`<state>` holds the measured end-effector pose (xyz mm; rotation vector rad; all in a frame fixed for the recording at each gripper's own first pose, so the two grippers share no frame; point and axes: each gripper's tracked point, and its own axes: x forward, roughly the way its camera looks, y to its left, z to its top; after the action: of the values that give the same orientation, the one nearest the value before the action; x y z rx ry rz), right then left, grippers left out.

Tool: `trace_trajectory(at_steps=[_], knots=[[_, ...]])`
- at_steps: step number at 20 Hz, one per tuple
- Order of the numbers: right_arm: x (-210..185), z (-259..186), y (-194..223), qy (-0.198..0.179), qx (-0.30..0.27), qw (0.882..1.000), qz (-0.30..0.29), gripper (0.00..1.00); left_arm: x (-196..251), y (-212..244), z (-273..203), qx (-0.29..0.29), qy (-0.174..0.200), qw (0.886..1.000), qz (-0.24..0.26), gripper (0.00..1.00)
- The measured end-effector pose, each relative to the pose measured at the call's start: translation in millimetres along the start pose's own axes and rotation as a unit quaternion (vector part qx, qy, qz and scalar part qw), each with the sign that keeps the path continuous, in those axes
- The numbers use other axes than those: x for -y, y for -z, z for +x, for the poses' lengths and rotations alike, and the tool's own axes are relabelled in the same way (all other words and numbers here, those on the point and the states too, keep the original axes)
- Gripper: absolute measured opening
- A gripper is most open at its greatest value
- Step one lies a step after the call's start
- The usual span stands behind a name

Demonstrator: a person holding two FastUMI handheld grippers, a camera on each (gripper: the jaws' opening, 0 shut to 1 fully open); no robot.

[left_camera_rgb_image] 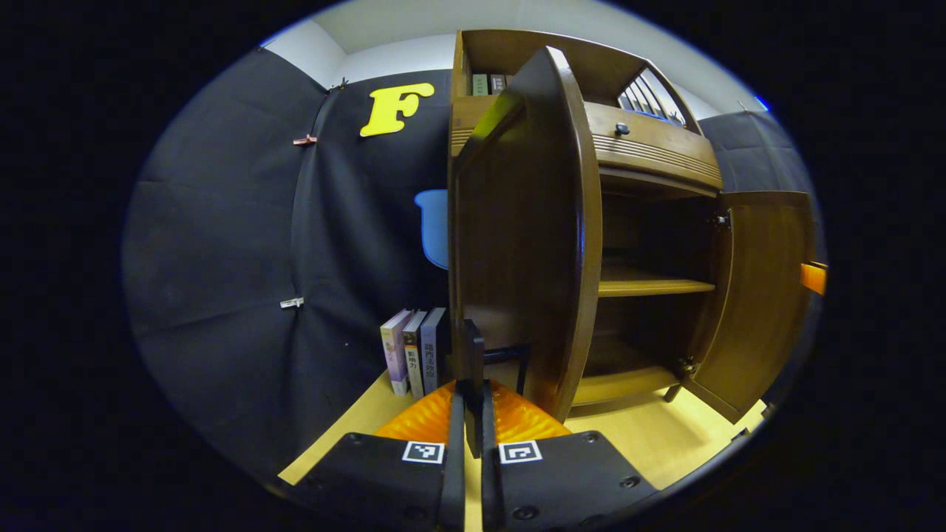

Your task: Open the right door of the double-door shoe cabinet with the right hand, and open the left door with the left hand.

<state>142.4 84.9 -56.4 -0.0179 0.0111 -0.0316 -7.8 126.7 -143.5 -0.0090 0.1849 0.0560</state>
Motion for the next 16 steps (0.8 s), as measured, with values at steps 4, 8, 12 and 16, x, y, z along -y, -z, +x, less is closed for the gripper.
trace_trajectory(at_steps=[4, 8, 12, 16], knots=[[-12, 5, 2, -0.014, -0.002, 1.0, -0.01, 0.98, -17, -2, -1, 0.012, 0.009, 1.0, -0.007, 0.13], [-16, 7, 3, -0.015, -0.004, 1.0, -0.005, 0.96, -36, -3, 1, 0.016, 0.016, 1.0, -0.014, 0.07], [-18, 9, 4, -0.014, -0.006, 1.0, -0.005, 0.98, -49, -3, -1, 0.017, 0.028, 0.999, -0.015, 0.0], [-19, 7, 7, -0.015, -0.012, 1.0, -0.006, 0.98, -51, -5, -6, 0.025, 0.035, 0.999, -0.017, 0.06]])
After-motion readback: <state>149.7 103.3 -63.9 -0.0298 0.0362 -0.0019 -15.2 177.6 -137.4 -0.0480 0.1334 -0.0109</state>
